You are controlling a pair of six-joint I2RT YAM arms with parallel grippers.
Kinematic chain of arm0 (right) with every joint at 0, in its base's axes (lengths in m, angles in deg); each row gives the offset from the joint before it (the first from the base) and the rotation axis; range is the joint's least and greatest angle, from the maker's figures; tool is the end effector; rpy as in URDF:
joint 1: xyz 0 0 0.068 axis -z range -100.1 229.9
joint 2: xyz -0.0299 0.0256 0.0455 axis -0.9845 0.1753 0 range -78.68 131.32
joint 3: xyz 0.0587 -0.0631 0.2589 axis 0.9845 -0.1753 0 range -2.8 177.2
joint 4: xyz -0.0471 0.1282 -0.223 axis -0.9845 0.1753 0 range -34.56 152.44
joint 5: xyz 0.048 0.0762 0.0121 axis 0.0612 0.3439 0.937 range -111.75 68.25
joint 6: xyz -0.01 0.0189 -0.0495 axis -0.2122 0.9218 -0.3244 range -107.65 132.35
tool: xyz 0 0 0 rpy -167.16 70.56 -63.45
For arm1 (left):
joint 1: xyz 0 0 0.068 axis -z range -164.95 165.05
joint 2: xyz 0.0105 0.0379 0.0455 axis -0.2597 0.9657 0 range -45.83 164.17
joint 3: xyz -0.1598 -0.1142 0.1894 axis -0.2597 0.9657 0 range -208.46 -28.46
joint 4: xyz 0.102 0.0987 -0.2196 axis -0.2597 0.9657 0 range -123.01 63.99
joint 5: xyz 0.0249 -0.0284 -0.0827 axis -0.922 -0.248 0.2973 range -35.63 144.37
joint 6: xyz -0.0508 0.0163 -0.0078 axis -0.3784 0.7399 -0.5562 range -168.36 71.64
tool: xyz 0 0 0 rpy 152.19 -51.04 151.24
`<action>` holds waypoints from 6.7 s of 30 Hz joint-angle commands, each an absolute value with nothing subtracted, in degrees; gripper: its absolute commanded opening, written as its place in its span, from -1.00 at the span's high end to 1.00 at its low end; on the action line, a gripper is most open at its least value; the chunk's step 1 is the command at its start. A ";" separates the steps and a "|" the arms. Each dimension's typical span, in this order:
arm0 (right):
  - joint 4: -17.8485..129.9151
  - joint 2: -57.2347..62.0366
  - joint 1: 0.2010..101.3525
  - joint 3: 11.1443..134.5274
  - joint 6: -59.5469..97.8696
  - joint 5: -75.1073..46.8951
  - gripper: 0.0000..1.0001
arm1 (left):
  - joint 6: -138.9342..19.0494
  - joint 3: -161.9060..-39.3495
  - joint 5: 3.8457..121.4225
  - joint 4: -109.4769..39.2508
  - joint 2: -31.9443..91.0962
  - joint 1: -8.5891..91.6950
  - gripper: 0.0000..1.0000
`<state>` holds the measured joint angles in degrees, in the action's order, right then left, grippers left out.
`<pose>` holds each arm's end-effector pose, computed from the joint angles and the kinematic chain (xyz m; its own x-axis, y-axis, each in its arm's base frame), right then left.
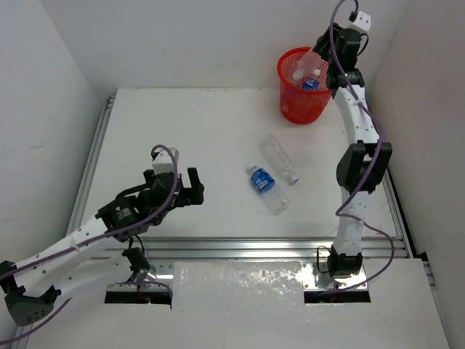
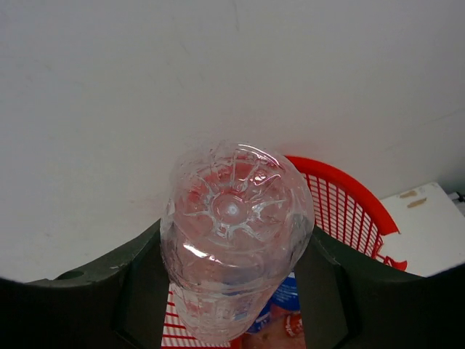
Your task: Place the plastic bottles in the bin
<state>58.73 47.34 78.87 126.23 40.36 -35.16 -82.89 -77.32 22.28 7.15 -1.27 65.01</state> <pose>0.5254 0.0012 0.3993 0.0963 0.4587 -0.8834 0.1916 0.8624 0.4686 0.1149 -0.1074 0.3160 -0.5212 -0.1263 -0.8440 0.0926 0.9748 -0.2030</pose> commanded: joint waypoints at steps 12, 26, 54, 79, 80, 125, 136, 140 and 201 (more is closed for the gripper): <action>60.26 45.78 79.55 131.85 37.76 -25.43 -0.98 | -81.15 -77.68 23.96 5.40 -0.83 65.50 -0.99; 80.32 8.54 68.05 90.64 33.79 -26.50 -0.98 | -98.10 -86.89 34.34 -11.48 31.02 67.34 -0.99; 83.40 -25.24 68.92 55.31 37.83 -23.52 -0.98 | -111.99 -109.70 26.08 -5.32 69.61 71.04 0.17; 31.97 -7.41 44.58 44.40 57.87 24.22 -0.98 | -71.39 -53.50 51.73 -63.77 2.33 70.51 1.00; 31.54 -7.31 44.31 44.49 57.70 23.87 -0.92 | -71.30 -53.59 52.69 -64.03 2.42 70.51 0.94; 62.38 45.36 76.65 134.06 25.80 -39.85 -0.98 | -81.41 -77.06 19.48 7.60 -8.39 68.49 -0.99; 79.16 17.31 72.18 102.46 22.66 -16.22 -0.98 | -84.31 -77.15 16.23 9.35 -14.53 67.00 -0.99; 83.29 12.99 65.07 92.07 18.33 -19.19 -0.97 | -84.49 -76.97 16.40 9.09 -15.95 66.73 -0.99; 46.55 37.49 73.57 120.63 25.18 -50.30 1.00 | -81.15 -76.00 21.15 6.28 -17.80 66.65 -0.99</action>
<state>51.10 32.67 75.15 111.94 25.62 -44.31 -82.84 -75.79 20.02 8.97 -18.80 67.43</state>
